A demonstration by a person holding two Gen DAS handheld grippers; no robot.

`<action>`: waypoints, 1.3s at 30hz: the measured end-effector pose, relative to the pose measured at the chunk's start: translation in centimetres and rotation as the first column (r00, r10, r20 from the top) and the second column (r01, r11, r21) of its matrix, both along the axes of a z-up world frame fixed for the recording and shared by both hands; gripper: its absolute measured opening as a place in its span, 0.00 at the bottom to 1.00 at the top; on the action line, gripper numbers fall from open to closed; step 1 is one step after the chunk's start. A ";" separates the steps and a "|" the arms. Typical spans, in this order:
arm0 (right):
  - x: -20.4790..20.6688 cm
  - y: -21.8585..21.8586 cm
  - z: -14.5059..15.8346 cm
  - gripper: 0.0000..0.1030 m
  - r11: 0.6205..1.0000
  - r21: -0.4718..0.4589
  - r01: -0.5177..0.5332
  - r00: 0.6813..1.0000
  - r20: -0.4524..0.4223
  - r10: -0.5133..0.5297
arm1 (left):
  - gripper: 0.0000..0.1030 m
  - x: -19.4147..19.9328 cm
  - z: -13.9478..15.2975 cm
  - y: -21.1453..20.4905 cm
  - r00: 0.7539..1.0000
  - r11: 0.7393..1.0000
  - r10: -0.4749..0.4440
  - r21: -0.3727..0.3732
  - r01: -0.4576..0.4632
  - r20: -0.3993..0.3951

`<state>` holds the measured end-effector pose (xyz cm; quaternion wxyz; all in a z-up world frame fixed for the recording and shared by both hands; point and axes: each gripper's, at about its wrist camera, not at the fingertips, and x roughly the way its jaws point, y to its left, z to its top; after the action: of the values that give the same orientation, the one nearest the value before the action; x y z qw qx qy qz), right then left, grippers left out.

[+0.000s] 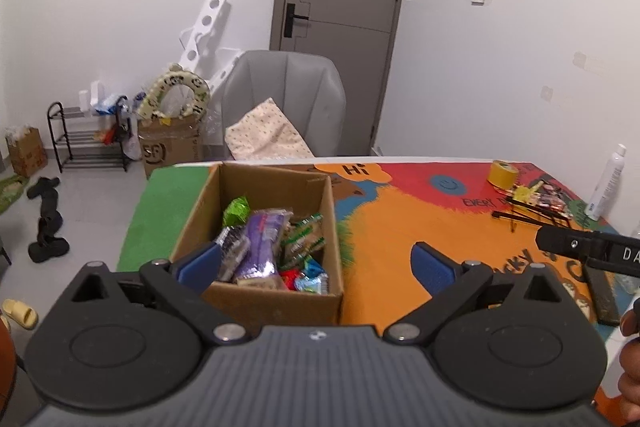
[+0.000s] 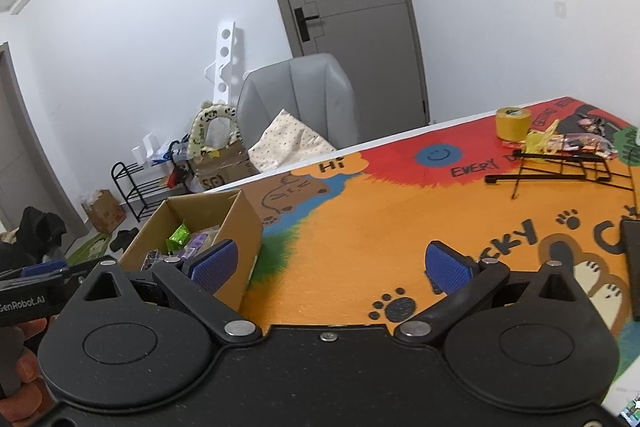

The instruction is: Organize snacks

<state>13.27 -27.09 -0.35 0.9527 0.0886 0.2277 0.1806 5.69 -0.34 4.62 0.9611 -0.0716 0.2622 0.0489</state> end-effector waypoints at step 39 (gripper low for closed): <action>-9.8 -6.3 2.7 1.00 0.996 -0.050 0.069 0.987 0.149 -0.061 | 0.99 -8.5 1.9 -1.0 0.995 0.990 -0.059 0.135 0.048 0.082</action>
<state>3.49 -33.39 2.35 0.9744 0.0561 0.1584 0.1492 -2.84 -1.33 6.49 0.9751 -0.0025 0.2186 0.0372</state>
